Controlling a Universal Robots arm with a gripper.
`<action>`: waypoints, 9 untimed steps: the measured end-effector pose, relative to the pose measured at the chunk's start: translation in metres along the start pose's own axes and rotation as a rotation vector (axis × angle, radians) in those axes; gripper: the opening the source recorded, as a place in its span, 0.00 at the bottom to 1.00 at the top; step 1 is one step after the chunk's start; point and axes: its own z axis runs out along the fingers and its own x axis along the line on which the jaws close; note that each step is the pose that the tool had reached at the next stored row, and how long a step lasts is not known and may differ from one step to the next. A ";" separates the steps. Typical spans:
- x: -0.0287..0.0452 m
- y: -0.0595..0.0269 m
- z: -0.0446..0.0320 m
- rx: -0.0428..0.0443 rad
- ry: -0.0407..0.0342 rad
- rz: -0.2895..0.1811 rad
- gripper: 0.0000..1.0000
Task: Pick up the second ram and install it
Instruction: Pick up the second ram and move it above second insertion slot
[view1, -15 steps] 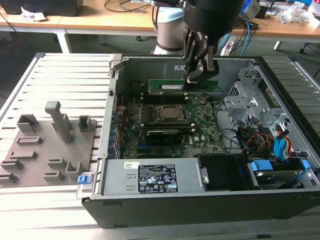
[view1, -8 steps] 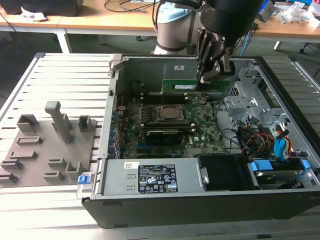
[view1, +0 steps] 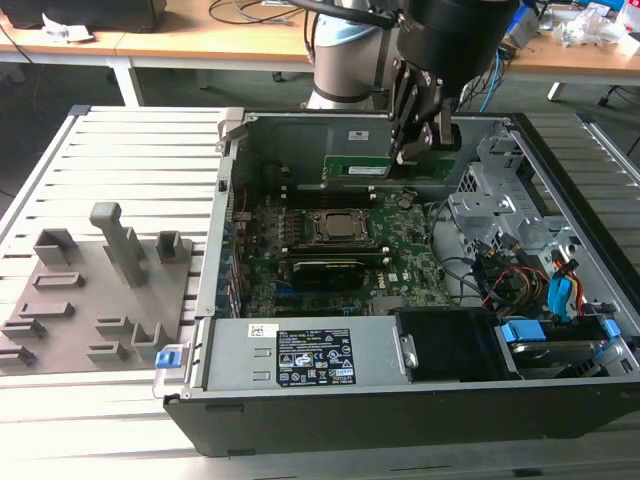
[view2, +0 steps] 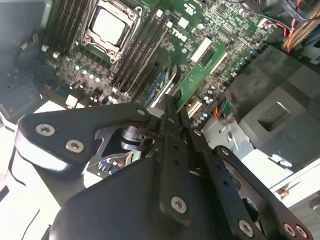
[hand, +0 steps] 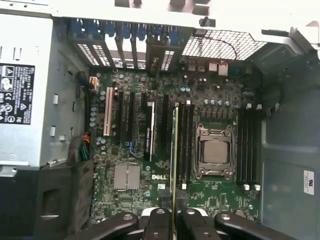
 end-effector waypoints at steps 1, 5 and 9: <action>-0.0004 -0.0001 0.0017 -0.0001 -0.0001 0.000 0.14; -0.0022 -0.0012 0.0135 -0.0010 0.0000 0.000 0.14; -0.0017 -0.0020 0.0237 -0.0010 -0.0002 0.000 0.14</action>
